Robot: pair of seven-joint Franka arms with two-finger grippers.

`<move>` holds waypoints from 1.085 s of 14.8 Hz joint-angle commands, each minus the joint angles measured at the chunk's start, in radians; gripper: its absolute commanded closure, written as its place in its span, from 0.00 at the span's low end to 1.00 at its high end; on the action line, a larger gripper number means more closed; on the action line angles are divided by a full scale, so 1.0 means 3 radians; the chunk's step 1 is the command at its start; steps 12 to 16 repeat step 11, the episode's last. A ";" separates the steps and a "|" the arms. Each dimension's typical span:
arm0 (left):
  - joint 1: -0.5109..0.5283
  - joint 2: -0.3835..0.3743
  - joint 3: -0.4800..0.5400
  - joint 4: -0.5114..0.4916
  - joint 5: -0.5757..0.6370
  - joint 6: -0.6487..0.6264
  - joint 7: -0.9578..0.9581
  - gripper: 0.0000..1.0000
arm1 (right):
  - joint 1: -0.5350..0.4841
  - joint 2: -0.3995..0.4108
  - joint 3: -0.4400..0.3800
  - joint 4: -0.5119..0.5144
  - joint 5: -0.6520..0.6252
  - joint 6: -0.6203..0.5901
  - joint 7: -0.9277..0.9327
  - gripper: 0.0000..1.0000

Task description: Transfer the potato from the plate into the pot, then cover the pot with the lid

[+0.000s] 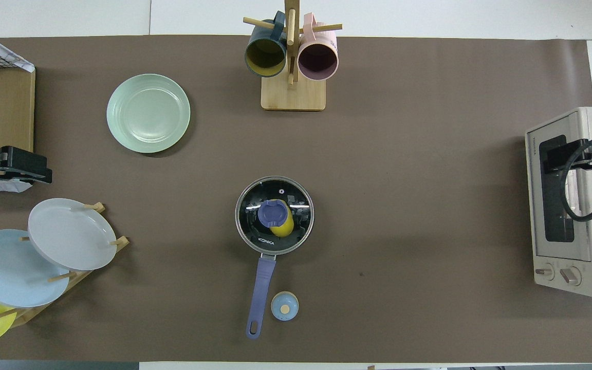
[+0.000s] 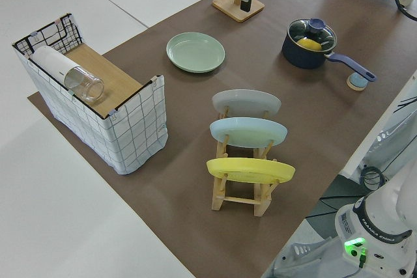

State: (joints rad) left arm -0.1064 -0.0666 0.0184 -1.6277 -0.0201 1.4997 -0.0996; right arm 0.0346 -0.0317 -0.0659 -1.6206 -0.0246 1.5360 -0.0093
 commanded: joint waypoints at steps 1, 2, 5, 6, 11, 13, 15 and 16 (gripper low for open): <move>0.0033 -0.0049 -0.0025 -0.0056 0.0042 0.0053 -0.0036 0.00 | -0.0039 -0.0053 0.0036 -0.0023 0.0036 -0.0012 -0.0081 0.00; 0.0033 -0.0049 -0.0025 -0.0056 0.0042 0.0053 -0.0036 0.00 | -0.0039 -0.0053 0.0036 -0.0023 0.0036 -0.0002 -0.0081 0.00; 0.0033 -0.0049 -0.0025 -0.0056 0.0042 0.0053 -0.0036 0.00 | -0.0034 -0.0053 0.0046 -0.0028 0.0036 0.0003 -0.0081 0.00; 0.0033 -0.0049 -0.0025 -0.0056 0.0042 0.0053 -0.0036 0.00 | -0.0039 -0.0053 0.0051 -0.0028 0.0036 0.0013 -0.0081 0.00; 0.0028 -0.0049 -0.0025 -0.0056 0.0042 0.0053 -0.0036 0.00 | -0.0039 -0.0053 0.0071 -0.0028 0.0036 0.0029 -0.0076 0.00; 0.0028 -0.0049 -0.0025 -0.0056 0.0042 0.0053 -0.0036 0.00 | -0.0039 -0.0053 0.0071 -0.0028 0.0036 0.0029 -0.0076 0.00; 0.0028 -0.0049 -0.0025 -0.0056 0.0042 0.0053 -0.0036 0.00 | -0.0039 -0.0053 0.0071 -0.0028 0.0036 0.0029 -0.0076 0.00; 0.0028 -0.0049 -0.0025 -0.0056 0.0042 0.0053 -0.0036 0.00 | -0.0039 -0.0053 0.0071 -0.0028 0.0036 0.0029 -0.0076 0.00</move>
